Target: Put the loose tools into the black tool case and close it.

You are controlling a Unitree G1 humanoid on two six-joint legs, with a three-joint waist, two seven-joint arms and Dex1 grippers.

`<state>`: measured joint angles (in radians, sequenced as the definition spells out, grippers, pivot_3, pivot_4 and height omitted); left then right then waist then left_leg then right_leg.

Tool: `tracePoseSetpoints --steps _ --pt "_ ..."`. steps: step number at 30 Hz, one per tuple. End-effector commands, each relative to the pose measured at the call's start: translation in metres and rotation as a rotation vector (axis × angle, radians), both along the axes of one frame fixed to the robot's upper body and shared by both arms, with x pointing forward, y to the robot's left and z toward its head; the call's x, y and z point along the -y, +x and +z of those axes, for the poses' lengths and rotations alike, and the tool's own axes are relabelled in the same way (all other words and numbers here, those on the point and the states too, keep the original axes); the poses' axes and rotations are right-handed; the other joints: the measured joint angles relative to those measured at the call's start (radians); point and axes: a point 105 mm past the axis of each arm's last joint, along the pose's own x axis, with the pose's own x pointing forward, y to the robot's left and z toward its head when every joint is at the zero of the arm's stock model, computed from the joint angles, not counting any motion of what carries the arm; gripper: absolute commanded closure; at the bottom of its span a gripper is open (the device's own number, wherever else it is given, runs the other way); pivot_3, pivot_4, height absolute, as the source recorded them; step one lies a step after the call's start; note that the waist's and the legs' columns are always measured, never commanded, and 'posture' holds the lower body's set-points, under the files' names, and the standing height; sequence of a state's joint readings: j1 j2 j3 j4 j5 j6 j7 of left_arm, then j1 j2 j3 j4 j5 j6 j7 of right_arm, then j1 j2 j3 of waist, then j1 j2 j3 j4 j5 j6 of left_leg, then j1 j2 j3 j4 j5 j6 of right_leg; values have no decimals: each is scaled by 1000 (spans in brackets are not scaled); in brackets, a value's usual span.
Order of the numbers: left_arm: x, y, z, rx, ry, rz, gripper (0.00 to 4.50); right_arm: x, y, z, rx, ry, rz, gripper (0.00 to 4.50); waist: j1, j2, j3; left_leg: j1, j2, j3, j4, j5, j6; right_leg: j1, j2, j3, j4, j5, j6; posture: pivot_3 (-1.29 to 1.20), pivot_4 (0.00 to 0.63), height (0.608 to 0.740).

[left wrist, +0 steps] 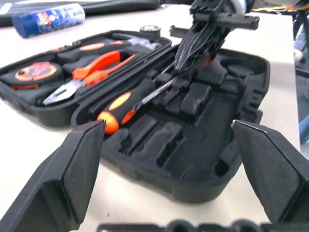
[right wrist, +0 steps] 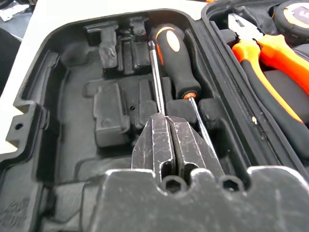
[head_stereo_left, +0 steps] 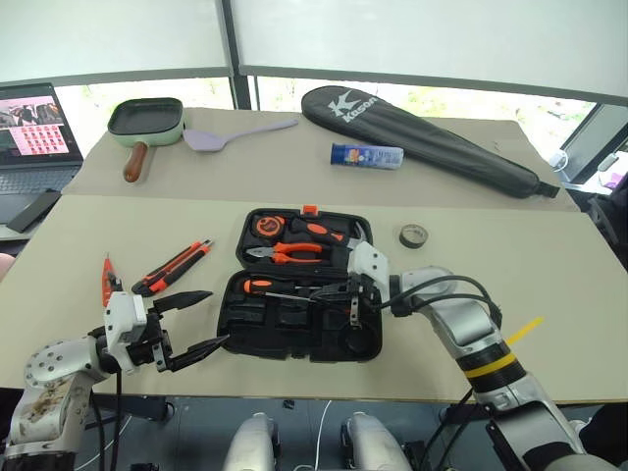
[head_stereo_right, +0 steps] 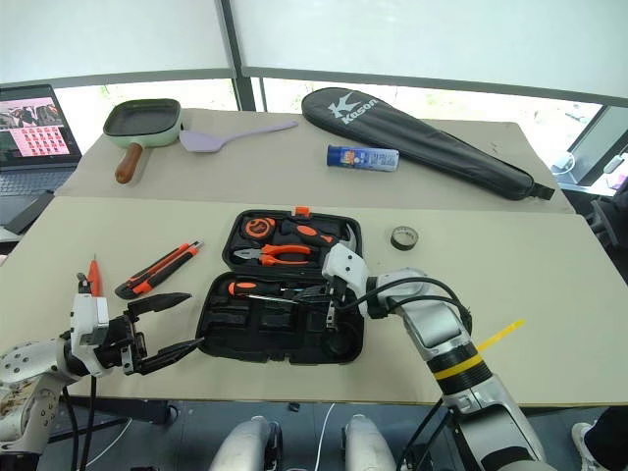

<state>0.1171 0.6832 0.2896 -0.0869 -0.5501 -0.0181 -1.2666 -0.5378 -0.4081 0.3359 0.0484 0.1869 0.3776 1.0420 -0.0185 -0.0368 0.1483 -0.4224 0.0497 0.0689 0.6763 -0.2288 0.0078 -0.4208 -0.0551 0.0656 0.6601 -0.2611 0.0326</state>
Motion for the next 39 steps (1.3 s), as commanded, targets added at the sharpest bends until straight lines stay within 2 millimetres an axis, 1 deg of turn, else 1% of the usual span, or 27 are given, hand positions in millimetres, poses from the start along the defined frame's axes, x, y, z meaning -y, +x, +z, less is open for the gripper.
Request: tracePoseSetpoints --steps 1,6,8,9,10,12,14,15,16,17,18,19,21,24,25,26,28,29,30,32,34,36,37,38,39 --pt "0 -3 8 24 26 -11 0 -2 -4 -13 -17 -59 20 4466 -1 0 0 0 0 0 0 0 0 0 0 0 0 0 0 0 150 740" --pt "-7 -1 6 18 28 47 0 -7 -6 -15 -1 -76 46 4466 -2 0 0 1 0 0 0 0 0 1 0 0 1 0 0 0 150 740" --pt "-8 0 6 20 16 69 0 -9 -5 -9 -4 -57 41 4466 -3 0 0 1 0 0 0 0 0 1 0 0 1 0 0 0 150 740" --pt "-12 0 8 23 -3 100 0 -10 -3 7 37 18 30 4466 -4 -1 0 2 1 0 0 0 0 1 0 0 1 0 -1 0 150 740" --pt "-15 0 9 25 -16 121 0 -11 -1 18 69 72 22 4466 -6 -1 0 2 1 0 0 0 0 1 0 0 1 0 -1 0 150 740" --pt "-23 -1 13 23 -48 184 0 -4 -5 41 106 177 26 4466 -6 0 0 1 1 0 0 0 0 0 1 0 2 -1 -1 0 150 740" --pt "-43 -4 14 13 -80 308 0 14 -18 52 123 228 55 3912 -2 0 0 0 1 -2 0 0 0 -1 0 0 2 -1 -1 0 150 740" --pt "-55 -7 14 17 -81 372 0 26 -24 56 141 258 58 3764 0 0 0 -1 1 -3 0 0 0 -1 0 0 1 -1 -1 0 150 740" --pt "-61 -10 14 20 -79 411 0 33 -29 58 156 276 57 3386 5 -1 0 0 1 -5 0 0 0 0 -1 0 1 -1 0 0 150 740" --pt "-74 -19 9 18 -58 480 0 48 -33 61 191 325 19 3059 6 -1 0 -1 0 -5 0 0 0 0 -3 0 0 -1 1 0 150 740" --pt "-83 -25 6 15 -41 527 0 58 -37 64 217 355 -10 2713 7 -1 0 0 0 -6 0 0 0 1 -3 0 -1 -1 1 0 150 740" --pt "-96 -35 1 7 -36 606 0 72 -41 61 241 365 -52 2350 7 -2 -1 0 0 -6 0 0 0 2 -3 0 -3 -1 2 0 150 740" --pt "-117 -50 -6 -10 -42 743 0 90 -49 59 285 397 -120 1658 5 -2 -1 0 0 -5 -1 -1 0 3 -4 0 -4 -1 2 0 150 740" --pt "-143 -73 -20 -42 -27 930 0 112 -58 47 286 406 -225 668 3 -3 -1 1 0 -4 -1 -1 0 3 -3 0 -3 -1 2 0 150 740" --pt "-147 -77 -23 -48 -19 963 0 115 -60 44 282 399 -238 225 3 -3 -1 2 0 -4 -1 -1 0 3 -3 0 -3 -1 1 0 150 740" --pt "-155 -81 -27 -68 -12 1028 0 120 -64 40 268 403 -255 31 3 -3 -1 2 0 -3 -1 -1 0 3 -2 0 -3 -2 1 0 150 740" --pt "-161 -86 -30 -90 -23 1100 0 120 -78 37 198 444 -204 31 3 -3 -1 3 0 -2 -1 0 0 4 -2 0 -3 -2 1 0 150 740" --pt "-164 -86 -29 -105 -35 1138 0 120 -81 37 202 456 -210 31 4 -3 -1 3 0 -1 -1 0 0 4 -2 0 -3 -2 0 0 150 740" --pt "-166 -83 -26 -110 -55 1163 0 119 -82 39 217 471 -211 31 5 -3 -1 4 1 -1 -1 0 0 5 -2 0 -3 -2 0 0 150 740" --pt "-173 -69 -13 -130 -123 1230 0 114 -81 49 283 495 -219 31 5 -4 -1 7 2 -2 -1 0 0 9 -3 0 -3 -2 0 0 150 740" --pt "-175 -49 4 -139 -175 1256 0 108 -80 60 331 507 -190 31 9 -5 0 9 2 -3 -1 -1 0 11 -3 0 -3 -3 0 0 150 740" --pt "-170 -24 19 -183 -178 1222 0 101 -78 70 354 513 -154 31 12 -6 1 13 2 -5 -1 0 -1 11 -3 -2 -3 -3 1 0 150 740" --pt "-176 -12 23 -205 -146 1268 0 97 -76 74 356 520 -137 31 13 -7 1 15 2 -5 -1 0 -1 12 -3 -2 -3 -3 0 0 150 740" --pt "-176 -2 28 -224 -146 1268 0 94 -75 78 358 524 -124 31 14 -7 1 16 2 -5 -1 -1 -1 14 -3 -3 -3 -3 0 0 150 740" --pt "-171 9 29 -277 -156 1250 0 91 -74 80 361 525 -108 31 12 -7 1 18 2 -5 -1 -1 -2 16 -3 -3 -3 -3 0 0 150 740"
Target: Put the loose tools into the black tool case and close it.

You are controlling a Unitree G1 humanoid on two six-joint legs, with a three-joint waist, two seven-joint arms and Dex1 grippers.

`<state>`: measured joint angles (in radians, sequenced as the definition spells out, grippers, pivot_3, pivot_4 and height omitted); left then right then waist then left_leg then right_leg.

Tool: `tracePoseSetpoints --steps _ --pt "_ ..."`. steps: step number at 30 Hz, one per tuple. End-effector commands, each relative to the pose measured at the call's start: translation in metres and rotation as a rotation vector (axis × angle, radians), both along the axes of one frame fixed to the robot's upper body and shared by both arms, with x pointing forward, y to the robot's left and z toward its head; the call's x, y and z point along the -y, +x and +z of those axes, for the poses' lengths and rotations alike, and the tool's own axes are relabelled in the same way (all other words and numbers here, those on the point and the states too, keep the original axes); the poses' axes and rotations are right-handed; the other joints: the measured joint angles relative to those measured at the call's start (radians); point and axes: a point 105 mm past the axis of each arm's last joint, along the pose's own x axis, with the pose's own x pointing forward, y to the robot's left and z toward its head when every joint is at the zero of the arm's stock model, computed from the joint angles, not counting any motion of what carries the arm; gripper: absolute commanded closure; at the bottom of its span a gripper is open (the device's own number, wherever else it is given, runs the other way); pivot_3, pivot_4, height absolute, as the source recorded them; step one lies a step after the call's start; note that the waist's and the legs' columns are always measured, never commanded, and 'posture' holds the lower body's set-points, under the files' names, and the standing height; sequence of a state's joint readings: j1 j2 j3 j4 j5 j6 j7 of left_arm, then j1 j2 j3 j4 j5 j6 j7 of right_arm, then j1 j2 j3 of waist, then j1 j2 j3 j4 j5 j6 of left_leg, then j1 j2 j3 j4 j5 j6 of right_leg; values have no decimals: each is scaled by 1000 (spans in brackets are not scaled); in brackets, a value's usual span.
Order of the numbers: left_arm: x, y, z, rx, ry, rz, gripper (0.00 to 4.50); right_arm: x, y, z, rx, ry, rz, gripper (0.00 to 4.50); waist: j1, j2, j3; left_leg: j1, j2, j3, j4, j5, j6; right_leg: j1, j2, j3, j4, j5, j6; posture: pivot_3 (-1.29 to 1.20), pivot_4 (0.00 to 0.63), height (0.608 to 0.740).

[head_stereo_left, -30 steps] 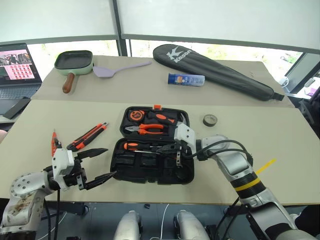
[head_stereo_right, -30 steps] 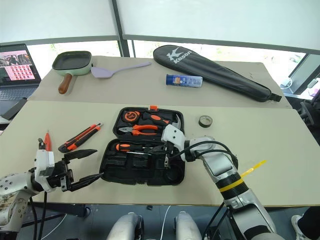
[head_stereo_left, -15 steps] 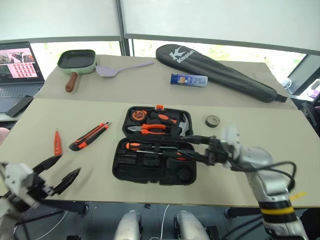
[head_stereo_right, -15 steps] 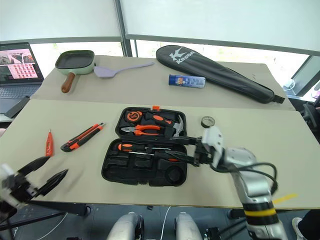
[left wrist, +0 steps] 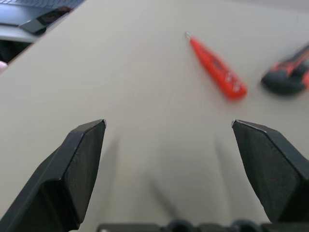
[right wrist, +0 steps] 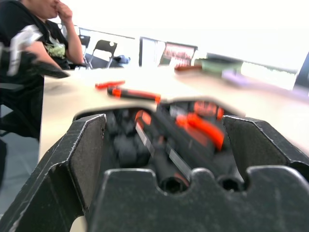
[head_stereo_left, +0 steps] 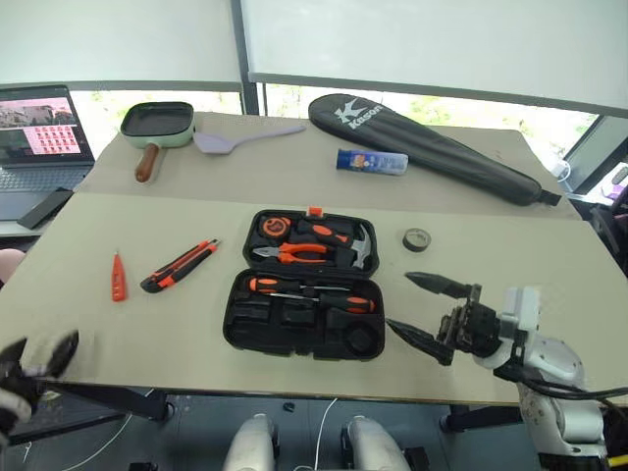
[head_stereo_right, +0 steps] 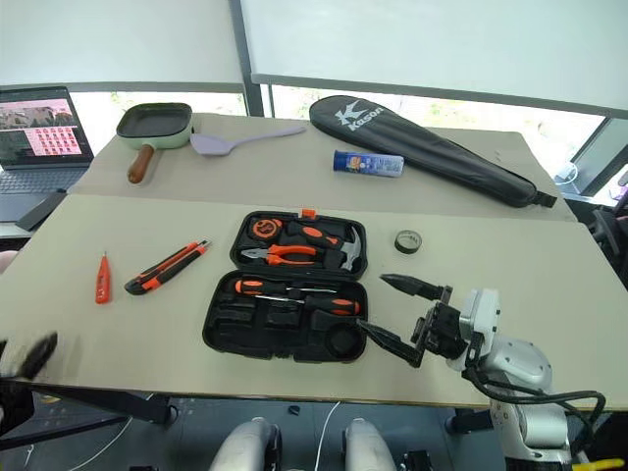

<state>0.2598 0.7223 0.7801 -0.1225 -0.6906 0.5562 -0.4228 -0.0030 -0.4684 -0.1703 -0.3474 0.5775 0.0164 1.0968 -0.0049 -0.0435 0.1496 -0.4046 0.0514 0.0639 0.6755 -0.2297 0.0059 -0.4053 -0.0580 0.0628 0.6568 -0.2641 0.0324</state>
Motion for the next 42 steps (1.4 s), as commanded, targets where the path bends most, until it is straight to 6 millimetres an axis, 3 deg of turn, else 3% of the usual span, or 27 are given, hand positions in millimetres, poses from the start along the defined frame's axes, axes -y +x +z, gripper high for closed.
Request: tracePoseSetpoints --steps 1,4,9,18,19,20,28,30,32,34,36,38,40,42 --pt "10 30 9 -104 -73 -15 0 -12 0 19 56 16 59 31 -2 -1 -1 0 -1 0 0 0 0 0 0 0 0 0 0 0 150 740" --pt "22 52 0 -236 -119 -39 0 -20 1 23 71 11 97 31 -8 -1 -1 -1 -2 0 -2 1 1 2 -1 2 -1 1 1 0 150 740" --pt "16 83 -19 -340 -71 70 0 -31 -1 29 108 3 157 31 -13 -2 0 -2 -3 -1 -8 0 0 -1 2 3 0 1 0 0 150 740" --pt "23 89 -50 -447 -133 57 0 -35 -4 37 151 2 165 31 -8 0 -1 1 -3 -1 -9 1 -1 1 0 3 0 0 -1 0 150 740" --pt "22 87 -54 -468 -133 56 518 -35 -5 37 154 0 167 0 -8 1 -1 1 -4 -1 -9 1 -1 1 0 3 0 0 -1 0 150 740" --pt "23 85 -57 -482 -151 51 701 -35 -5 38 157 1 167 0 -8 1 -1 1 -4 -1 -9 1 -1 1 0 3 0 0 -1 0 150 740" --pt "22 76 -63 -482 -168 49 3563 -29 -6 38 170 -21 146 0 -8 5 -2 1 -4 0 -9 1 -1 1 -1 3 0 0 -1 0 150 740" --pt "23 76 -59 -425 -251 66 4055 -27 -8 37 159 -30 150 0 -8 5 -3 1 -4 0 -9 1 -1 1 -1 3 0 0 0 0 150 740" --pt "20 77 -47 -336 -298 71 4056 -26 -10 35 149 -42 150 0 -7 6 -3 1 -4 0 -9 1 -1 1 -2 4 0 0 0 0 150 740" --pt "13 80 -23 -186 -321 56 4056 -24 -10 36 147 -43 138 0 -7 6 -3 1 -4 0 -9 1 -1 1 -2 4 0 0 0 0 150 740" --pt "17 82 10 -10 -261 -80 4056 -18 -10 41 146 -45 121 0 -8 4 -2 1 -4 0 -9 1 -1 1 -2 4 0 0 0 0 150 740" --pt "57 73 46 163 -206 -457 4056 -12 -12 40 136 -62 104 0 -8 0 0 -1 -3 0 -9 1 -1 0 -1 3 0 0 0 0 150 740" --pt "80 62 50 153 -86 -662 4056 -8 -15 35 114 -89 99 0 -7 -3 0 -2 -2 0 -10 1 -2 -1 -1 2 -1 0 -1 0 150 740" --pt "114 56 44 65 248 -949 4056 -2 -21 24 75 -146 94 0 -4 -4 0 -3 -2 0 -10 0 -3 0 -3 2 -4 0 -1 0 150 740"
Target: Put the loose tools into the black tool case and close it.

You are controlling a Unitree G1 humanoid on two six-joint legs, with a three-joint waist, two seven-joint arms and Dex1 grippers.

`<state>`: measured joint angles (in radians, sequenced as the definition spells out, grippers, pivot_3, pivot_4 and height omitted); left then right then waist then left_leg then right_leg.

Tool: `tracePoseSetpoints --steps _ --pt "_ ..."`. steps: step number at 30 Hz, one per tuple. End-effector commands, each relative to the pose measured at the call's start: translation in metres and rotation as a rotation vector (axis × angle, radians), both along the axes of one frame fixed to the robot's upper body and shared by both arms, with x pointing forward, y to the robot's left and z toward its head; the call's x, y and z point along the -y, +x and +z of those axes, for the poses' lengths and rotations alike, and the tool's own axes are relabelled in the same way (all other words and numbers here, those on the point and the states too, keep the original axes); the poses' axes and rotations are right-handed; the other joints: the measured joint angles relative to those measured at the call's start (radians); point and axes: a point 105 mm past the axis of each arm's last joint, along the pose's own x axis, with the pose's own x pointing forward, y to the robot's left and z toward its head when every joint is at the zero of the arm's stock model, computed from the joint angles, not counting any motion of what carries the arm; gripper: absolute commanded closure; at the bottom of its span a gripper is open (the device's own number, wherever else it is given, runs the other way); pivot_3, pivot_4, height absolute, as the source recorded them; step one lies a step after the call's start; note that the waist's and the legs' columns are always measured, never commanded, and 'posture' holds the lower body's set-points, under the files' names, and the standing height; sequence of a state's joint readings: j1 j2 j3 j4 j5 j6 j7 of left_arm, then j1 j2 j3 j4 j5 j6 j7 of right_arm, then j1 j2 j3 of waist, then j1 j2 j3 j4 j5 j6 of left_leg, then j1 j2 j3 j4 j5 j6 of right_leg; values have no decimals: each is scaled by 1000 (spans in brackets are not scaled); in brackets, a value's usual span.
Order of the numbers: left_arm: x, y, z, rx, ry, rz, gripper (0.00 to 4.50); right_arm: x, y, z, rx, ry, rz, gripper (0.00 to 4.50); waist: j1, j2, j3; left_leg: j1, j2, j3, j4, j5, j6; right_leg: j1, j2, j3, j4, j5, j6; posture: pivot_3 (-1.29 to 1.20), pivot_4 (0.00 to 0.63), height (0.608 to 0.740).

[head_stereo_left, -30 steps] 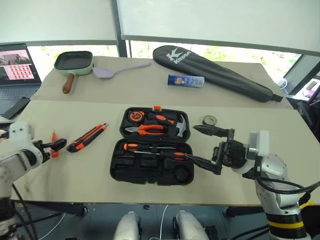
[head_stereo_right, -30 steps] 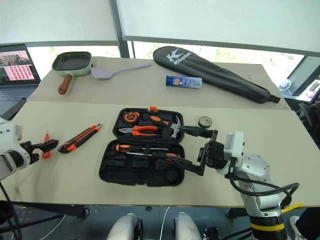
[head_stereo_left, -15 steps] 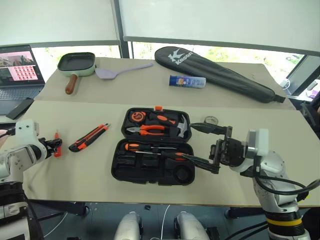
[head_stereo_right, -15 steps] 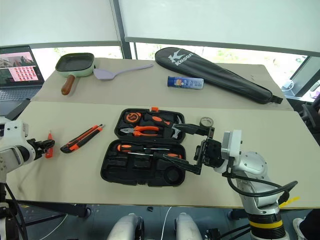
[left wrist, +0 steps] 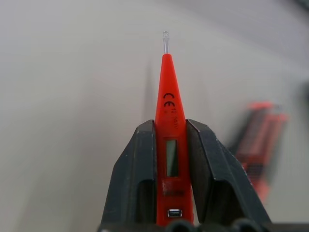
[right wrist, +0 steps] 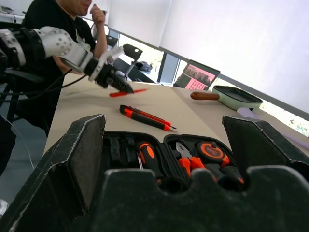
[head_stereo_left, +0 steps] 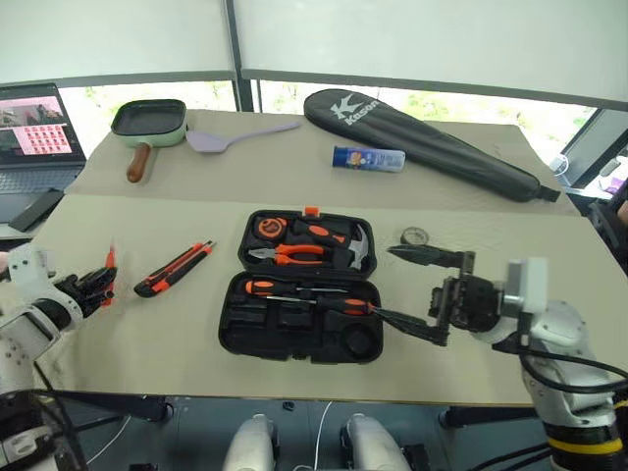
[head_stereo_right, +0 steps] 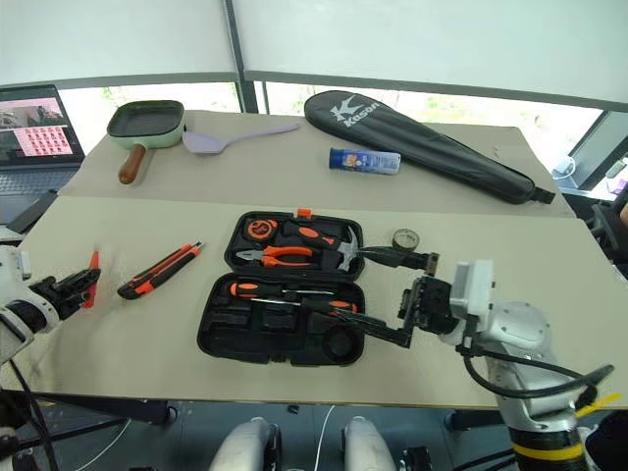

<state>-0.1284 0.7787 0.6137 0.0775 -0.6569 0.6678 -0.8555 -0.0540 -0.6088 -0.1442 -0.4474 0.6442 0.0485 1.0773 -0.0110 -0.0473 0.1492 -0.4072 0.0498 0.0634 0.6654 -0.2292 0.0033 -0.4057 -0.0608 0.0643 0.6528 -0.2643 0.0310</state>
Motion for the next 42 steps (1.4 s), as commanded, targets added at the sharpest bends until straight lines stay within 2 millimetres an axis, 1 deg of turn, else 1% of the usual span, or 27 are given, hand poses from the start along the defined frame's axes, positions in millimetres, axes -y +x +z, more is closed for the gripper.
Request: tracePoseSetpoints --steps 1,2,4,6,7,8,9,11,14,17,19,21,26,29,34,38,40,42 --pt "63 -11 15 134 511 -522 4056 10 -12 -6 -19 -71 -13 0 7 1 0 0 0 0 -2 0 0 1 -1 0 -3 0 0 0 150 740" --pt "73 -9 17 148 551 -591 4056 12 -12 -8 -28 -78 -26 0 14 2 0 1 -1 0 -3 0 0 2 -1 0 -5 0 -1 0 150 740" --pt "90 -2 18 159 605 -679 4056 16 -11 -10 -43 -82 -45 0 21 5 0 1 -1 2 -4 -1 -1 2 -4 1 -7 -2 -7 0 150 740" --pt "105 -2 9 155 705 -801 4056 17 -11 -14 -55 -93 -54 0 21 5 0 0 -1 4 -4 1 1 2 -4 1 -7 -2 -6 0 150 740" --pt "113 -5 -1 126 807 -896 4056 20 -12 -19 -68 -107 -62 0 20 5 0 0 -1 5 -4 1 2 2 -2 2 -7 1 -2 0 150 740" --pt "122 -3 -5 124 884 -961 4056 24 -13 -22 -77 -125 -73 0 17 5 0 0 -1 6 -4 1 2 2 -1 3 -8 1 0 0 150 740" --pt "131 0 -5 129 907 -979 4056 27 -13 -25 -83 -135 -86 0 17 5 0 -1 -2 9 -4 1 2 1 1 3 -9 2 1 0 150 740" --pt "147 5 -5 109 887 -1005 4056 32 -13 -25 -88 -133 -112 0 19 5 0 -3 -2 9 -4 1 2 0 4 2 -8 2 2 0 150 740" --pt "170 6 -18 95 928 -1100 4056 33 -16 -23 -81 -130 -129 0 16 5 0 -6 -1 8 -4 1 2 -2 6 2 -7 1 2 0 150 740" --pt "195 8 -27 88 910 -1143 4056 34 -21 -23 -80 -122 -155 0 21 5 0 -6 -2 7 -3 1 3 -1 6 3 -7 1 3 0 150 740" --pt "204 10 -34 85 931 -1160 4056 33 -26 -25 -89 -119 -167 0 22 5 0 -6 -2 6 -2 1 3 -1 6 2 -7 1 3 0 150 740" --pt "205 9 -39 74 961 -1177 4056 31 -29 -25 -91 -110 -179 0 20 5 0 -7 -2 6 -1 1 3 -1 6 2 -7 1 3 0 150 740" --pt "210 10 -39 45 970 -1185 4056 30 -33 -29 -114 -113 -189 0 18 5 0 -6 -2 5 1 1 3 0 6 2 -6 1 3 0 150 740" --pt "207 10 -41 5 1002 -1186 4056 29 -32 -29 -115 -115 -189 0 19 5 0 -6 -2 5 2 1 3 1 6 2 -6 1 4 0 150 740" --pt "195 9 -46 -72 1043 -1156 4056 29 -30 -29 -118 -117 -189 0 18 5 0 -6 -2 4 3 1 3 1 6 2 -5 1 4 0 150 740" --pt "187 3 -52 -112 1055 -1172 4056 28 -27 -28 -112 -120 -184 0 8 5 0 -6 -1 4 3 1 3 1 7 2 -5 1 4 0 150 740" --pt "186 3 -55 -112 1058 -1169 4056 28 -26 -27 -108 -121 -183 0 3 5 0 -6 -1 4 3 1 3 1 8 2 -5 1 4 0 150 740" --pt "190 4 -56 -116 1007 -1149 4056 28 -24 -27 -107 -121 -183 0 2 5 0 -5 -1 3 3 1 3 1 8 2 -5 1 4 0 150 740"
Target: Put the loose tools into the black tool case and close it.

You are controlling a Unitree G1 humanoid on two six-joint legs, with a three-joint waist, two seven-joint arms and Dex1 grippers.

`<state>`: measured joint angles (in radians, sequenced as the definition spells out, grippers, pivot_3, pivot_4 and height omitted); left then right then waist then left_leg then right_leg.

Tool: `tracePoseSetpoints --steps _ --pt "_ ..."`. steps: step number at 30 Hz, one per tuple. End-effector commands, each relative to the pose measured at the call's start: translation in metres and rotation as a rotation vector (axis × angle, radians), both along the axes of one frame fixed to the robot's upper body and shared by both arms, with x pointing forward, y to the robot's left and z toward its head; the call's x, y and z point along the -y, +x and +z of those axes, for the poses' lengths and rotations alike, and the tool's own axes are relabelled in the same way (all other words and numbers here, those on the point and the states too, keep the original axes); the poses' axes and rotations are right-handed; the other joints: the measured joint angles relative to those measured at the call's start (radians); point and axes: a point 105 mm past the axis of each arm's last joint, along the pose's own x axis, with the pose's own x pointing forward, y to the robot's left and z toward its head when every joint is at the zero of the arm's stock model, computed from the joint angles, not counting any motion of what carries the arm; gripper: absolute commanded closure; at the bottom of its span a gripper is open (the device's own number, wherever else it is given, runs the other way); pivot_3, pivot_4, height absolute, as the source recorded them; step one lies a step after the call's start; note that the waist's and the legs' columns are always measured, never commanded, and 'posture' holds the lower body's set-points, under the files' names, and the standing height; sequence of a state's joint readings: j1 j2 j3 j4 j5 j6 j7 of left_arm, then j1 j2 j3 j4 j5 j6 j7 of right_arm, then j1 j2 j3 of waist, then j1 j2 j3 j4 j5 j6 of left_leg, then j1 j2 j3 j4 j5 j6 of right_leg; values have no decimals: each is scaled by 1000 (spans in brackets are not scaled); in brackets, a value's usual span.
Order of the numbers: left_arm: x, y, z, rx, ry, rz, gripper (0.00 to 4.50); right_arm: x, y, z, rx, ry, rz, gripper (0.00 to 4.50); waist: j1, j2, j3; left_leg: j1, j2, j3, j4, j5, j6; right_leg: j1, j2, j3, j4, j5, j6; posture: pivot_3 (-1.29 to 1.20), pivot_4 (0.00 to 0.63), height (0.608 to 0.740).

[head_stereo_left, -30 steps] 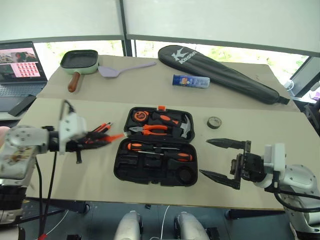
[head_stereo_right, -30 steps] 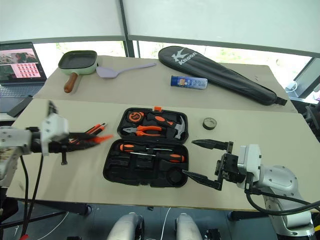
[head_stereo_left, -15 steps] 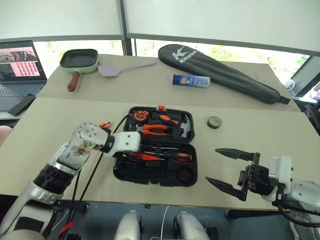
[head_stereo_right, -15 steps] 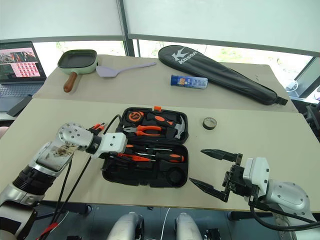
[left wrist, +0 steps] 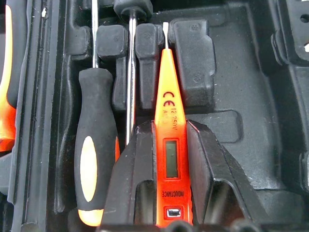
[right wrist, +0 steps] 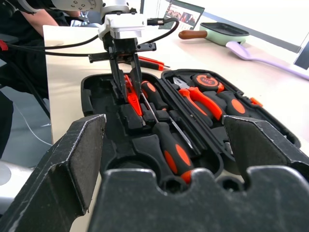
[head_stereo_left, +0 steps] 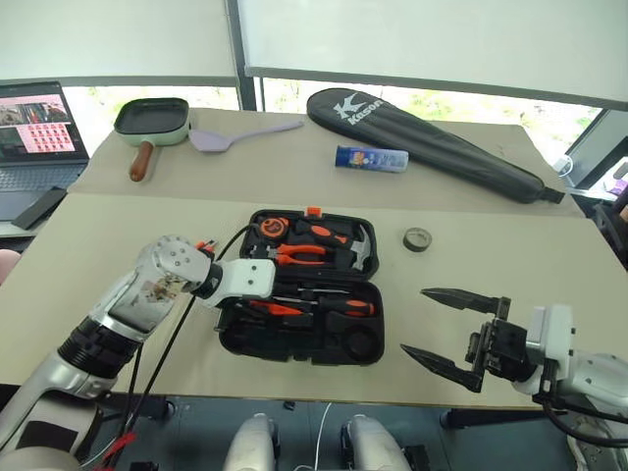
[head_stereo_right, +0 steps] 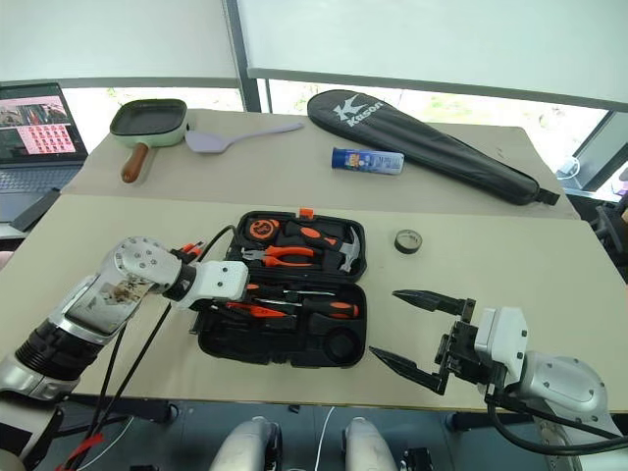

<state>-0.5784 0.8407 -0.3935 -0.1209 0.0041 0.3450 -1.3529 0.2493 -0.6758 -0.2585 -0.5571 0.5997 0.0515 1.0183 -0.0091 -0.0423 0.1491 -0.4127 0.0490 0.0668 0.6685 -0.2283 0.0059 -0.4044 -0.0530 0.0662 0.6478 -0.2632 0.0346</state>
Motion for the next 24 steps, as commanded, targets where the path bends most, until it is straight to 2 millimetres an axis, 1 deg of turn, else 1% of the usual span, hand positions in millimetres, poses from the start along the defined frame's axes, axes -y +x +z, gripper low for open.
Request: tracePoseSetpoints --steps 1,3,5,7,8,9,11,13,15,18,20,21,24 --pt "-4 -2 -10 -49 -1 55 4056 0 2 5 26 -9 -6 0 0 0 0 0 0 0 0 0 0 0 0 0 0 0 0 0 150 740" --pt "-3 1 -11 -31 -33 68 3044 -1 2 5 24 -7 -5 0 0 0 0 0 0 0 0 0 0 1 0 0 0 0 0 0 150 740" --pt "-1 3 -5 -20 -101 75 2383 -2 3 4 20 -6 -2 0 0 0 0 1 0 0 0 0 0 1 0 0 0 0 0 0 150 740" --pt "3 4 5 -12 -197 71 1641 -3 2 2 12 -2 3 0 0 0 0 2 0 0 0 0 0 1 -1 0 1 0 0 0 150 740" --pt "4 5 10 3 -233 69 1197 -3 2 2 8 0 5 0 3 0 0 1 0 0 1 0 0 1 -1 0 1 0 0 0 150 740" --pt "5 4 17 6 -289 59 925 -3 2 1 3 1 6 0 7 0 0 1 0 0 2 0 0 1 -1 0 2 0 0 0 150 740" --pt "2 8 31 39 -380 67 925 -2 2 0 -7 4 9 0 13 0 0 -1 0 -1 4 0 0 1 -1 -1 2 0 0 0 150 740" --pt "-5 15 38 79 -436 93 925 -1 2 -1 -16 4 16 0 15 0 0 -2 0 -1 7 0 0 1 -1 -2 2 1 1 0 150 740" --pt "-9 16 39 81 -474 99 925 -1 3 -2 -20 4 21 0 16 0 0 -2 0 -1 7 0 0 1 -1 -1 2 1 1 0 150 740" --pt "-8 13 36 45 -525 89 925 -1 3 -2 -19 6 26 0 17 0 0 -2 0 -1 7 0 0 1 -1 -1 2 1 1 0 150 740" --pt "-4 7 33 0 -580 62 1442 -2 3 -1 -19 10 30 0 18 0 0 -2 0 -1 8 0 0 1 -1 -1 2 1 1 0 150 740" --pt "-3 7 28 -13 -585 58 1665 -3 2 -2 -21 12 33 0 18 0 0 -2 0 -1 8 0 0 1 -1 -1 2 1 1 0 150 740" --pt "-1 4 19 -48 -584 45 2772 -5 1 -2 -23 19 38 0 19 0 0 -2 0 -1 8 0 0 1 -1 -1 2 1 1 0 150 740"
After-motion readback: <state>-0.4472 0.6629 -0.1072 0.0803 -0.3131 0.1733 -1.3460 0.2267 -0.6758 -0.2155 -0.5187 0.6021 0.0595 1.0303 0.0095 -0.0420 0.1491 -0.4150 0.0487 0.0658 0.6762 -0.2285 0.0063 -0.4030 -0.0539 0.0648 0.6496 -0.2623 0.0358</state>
